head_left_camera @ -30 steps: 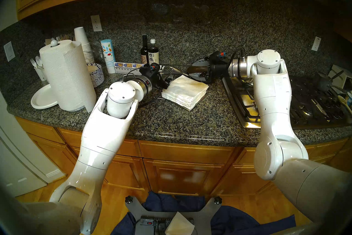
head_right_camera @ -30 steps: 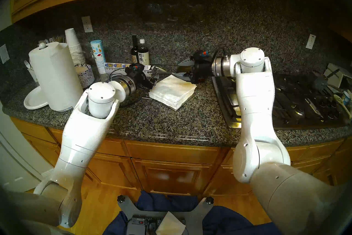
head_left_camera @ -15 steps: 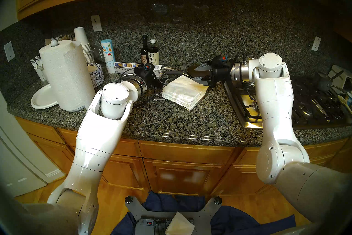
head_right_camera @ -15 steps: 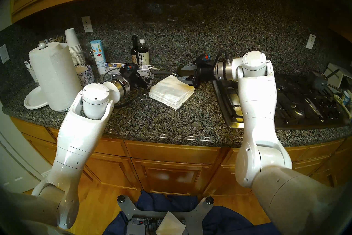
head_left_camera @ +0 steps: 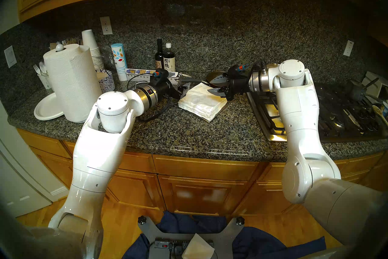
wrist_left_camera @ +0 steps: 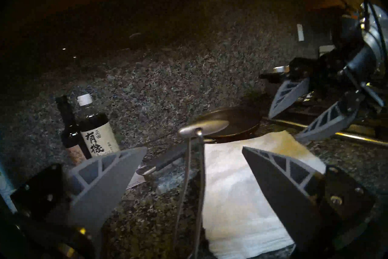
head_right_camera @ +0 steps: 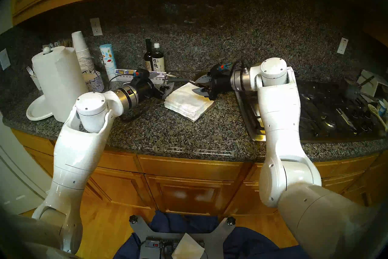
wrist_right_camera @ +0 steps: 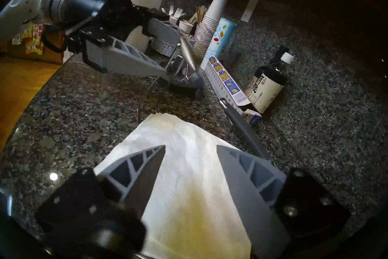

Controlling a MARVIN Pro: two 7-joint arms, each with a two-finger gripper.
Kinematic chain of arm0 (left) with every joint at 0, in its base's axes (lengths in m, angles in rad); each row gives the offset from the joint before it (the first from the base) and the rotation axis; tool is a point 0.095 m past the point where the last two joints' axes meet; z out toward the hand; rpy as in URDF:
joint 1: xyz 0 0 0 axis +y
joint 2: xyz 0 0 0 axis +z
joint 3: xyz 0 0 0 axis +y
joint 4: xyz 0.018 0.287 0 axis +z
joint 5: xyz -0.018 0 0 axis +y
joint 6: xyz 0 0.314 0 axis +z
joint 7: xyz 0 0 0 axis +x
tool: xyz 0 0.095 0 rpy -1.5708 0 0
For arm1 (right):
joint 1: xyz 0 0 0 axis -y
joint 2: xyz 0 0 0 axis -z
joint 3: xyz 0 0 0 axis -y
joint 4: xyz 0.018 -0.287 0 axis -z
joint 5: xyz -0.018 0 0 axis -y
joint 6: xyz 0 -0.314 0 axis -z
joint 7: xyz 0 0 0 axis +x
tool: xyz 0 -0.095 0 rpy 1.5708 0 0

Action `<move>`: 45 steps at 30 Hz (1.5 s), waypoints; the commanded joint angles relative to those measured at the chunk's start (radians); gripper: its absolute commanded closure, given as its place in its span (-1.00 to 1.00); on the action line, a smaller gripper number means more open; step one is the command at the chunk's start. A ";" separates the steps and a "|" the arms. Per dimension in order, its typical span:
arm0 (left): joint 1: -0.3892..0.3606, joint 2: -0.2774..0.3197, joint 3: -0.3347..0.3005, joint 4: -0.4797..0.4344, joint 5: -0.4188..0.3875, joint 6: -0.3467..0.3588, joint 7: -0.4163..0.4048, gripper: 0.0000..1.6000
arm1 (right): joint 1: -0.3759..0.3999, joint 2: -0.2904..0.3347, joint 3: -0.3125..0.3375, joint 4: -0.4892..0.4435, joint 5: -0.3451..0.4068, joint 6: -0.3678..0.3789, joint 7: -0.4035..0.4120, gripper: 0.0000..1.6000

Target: Take napkin out of napkin holder

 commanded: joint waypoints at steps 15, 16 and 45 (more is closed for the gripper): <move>0.071 0.046 -0.219 -0.093 -0.133 0.025 -0.100 -1.00 | 0.145 -0.054 -0.083 0.138 -0.006 -0.041 -0.012 -0.04; 0.070 0.042 -0.220 -0.089 -0.133 0.027 -0.097 -1.00 | 0.150 -0.056 -0.090 0.146 -0.008 -0.043 -0.009 -0.04; 0.054 0.017 -0.193 -0.068 -0.107 0.023 -0.032 -1.00 | 0.234 -0.079 -0.172 0.340 -0.028 -0.085 -0.023 -0.07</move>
